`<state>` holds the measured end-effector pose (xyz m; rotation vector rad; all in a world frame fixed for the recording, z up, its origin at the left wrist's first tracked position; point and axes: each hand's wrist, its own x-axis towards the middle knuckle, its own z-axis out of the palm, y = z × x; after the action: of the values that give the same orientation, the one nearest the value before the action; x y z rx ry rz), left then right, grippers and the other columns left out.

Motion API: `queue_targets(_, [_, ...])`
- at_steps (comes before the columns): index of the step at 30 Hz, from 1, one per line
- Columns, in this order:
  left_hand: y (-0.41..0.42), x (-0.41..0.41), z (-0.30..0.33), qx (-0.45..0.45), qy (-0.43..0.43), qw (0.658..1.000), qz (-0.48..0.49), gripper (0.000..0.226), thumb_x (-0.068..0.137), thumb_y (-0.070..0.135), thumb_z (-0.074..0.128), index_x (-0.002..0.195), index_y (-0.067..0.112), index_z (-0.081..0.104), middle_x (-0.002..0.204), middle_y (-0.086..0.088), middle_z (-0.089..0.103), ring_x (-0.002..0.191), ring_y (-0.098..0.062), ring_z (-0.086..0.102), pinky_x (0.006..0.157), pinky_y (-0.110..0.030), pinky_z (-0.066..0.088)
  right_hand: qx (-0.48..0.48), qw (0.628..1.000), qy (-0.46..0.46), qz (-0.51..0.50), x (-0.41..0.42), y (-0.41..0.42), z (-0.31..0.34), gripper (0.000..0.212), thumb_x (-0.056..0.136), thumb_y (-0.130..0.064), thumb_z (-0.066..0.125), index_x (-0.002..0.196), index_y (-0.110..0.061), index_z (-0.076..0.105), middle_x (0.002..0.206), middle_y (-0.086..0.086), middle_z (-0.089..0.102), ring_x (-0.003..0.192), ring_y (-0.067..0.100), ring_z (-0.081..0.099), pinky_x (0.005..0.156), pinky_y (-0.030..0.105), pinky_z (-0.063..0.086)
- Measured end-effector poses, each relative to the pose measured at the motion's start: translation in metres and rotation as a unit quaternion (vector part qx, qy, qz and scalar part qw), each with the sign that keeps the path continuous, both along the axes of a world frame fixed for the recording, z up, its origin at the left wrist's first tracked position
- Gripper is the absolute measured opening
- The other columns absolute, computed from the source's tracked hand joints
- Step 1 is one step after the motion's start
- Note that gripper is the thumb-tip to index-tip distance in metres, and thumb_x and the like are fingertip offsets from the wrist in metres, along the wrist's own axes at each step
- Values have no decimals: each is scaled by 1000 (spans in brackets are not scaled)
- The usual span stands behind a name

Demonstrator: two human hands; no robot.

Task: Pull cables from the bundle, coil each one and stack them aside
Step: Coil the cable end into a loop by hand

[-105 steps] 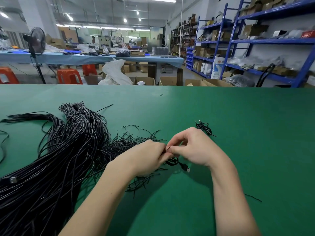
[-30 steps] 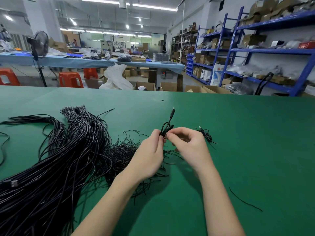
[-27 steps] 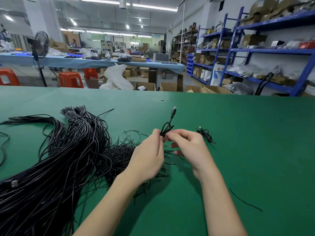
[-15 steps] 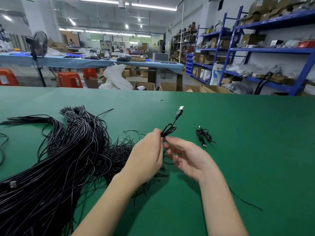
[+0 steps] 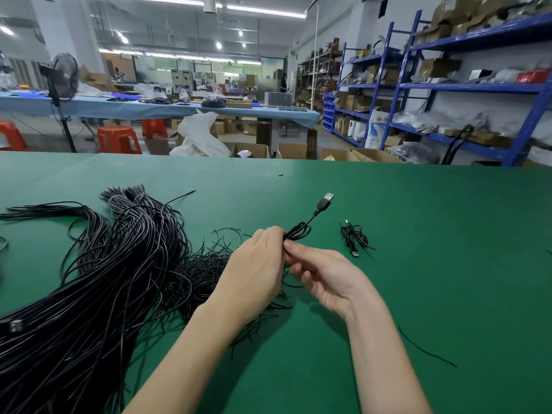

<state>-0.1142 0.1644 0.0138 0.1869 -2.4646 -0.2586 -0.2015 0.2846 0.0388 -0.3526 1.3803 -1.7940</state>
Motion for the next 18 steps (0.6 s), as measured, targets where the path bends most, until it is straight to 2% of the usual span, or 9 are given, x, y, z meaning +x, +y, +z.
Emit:
queue_targets(3, [0, -1, -2, -11, -3, 1000, 2, 13, 97, 8, 48, 108, 7, 53, 94, -3, 54, 86, -23, 49, 67, -24, 25, -1, 1000, 3, -12, -3, 0, -2, 18, 57, -22, 87, 67, -10, 79, 70, 1, 71, 50, 3, 59, 41, 11, 46])
queue_targets(6, [2, 0, -4, -20, -12, 1000, 1, 13, 94, 7, 52, 106, 6, 55, 91, -4, 56, 82, -25, 51, 67, -23, 24, -14, 999, -44, -9, -5, 1, -7, 13, 60, -16, 86, 66, -7, 79, 69, 3, 70, 50, 5, 61, 42, 11, 48])
queue_targets(9, [2, -1, -7, -22, -12, 1000, -1, 15, 95, 12, 48, 108, 7, 55, 92, -4, 57, 83, -25, 53, 66, -23, 25, -24, 996, -88, 1, -5, 3, -12, 10, 62, -11, 84, 66, -4, 78, 68, 5, 69, 50, 7, 62, 43, 12, 50])
queue_targets(13, [2, -1, -9, -21, -15, 1000, -3, 20, 98, 19, 47, 114, 7, 54, 96, -3, 57, 88, -24, 55, 65, -26, 34, -64, 983, -175, 5, -3, 2, -20, 8, 65, -5, 82, 67, -1, 75, 68, 6, 67, 48, 10, 63, 43, 14, 52])
queue_targets(15, [2, 0, -10, -15, -27, 1000, -1, 26, 99, 23, 42, 116, 6, 53, 99, -4, 57, 92, -24, 55, 66, -29, 38, -63, 982, -179, 1, -2, 1, -22, 9, 64, -4, 81, 68, 0, 75, 69, 7, 67, 50, 10, 64, 44, 14, 53])
queue_targets(18, [2, 0, -12, 11, -30, 999, -8, 23, 102, 21, 43, 121, 9, 49, 103, -1, 54, 97, -21, 53, 72, -33, 45, -54, 987, -154, -11, -3, 0, -24, 8, 62, -4, 81, 68, -1, 76, 70, 7, 69, 51, 9, 64, 45, 14, 53])
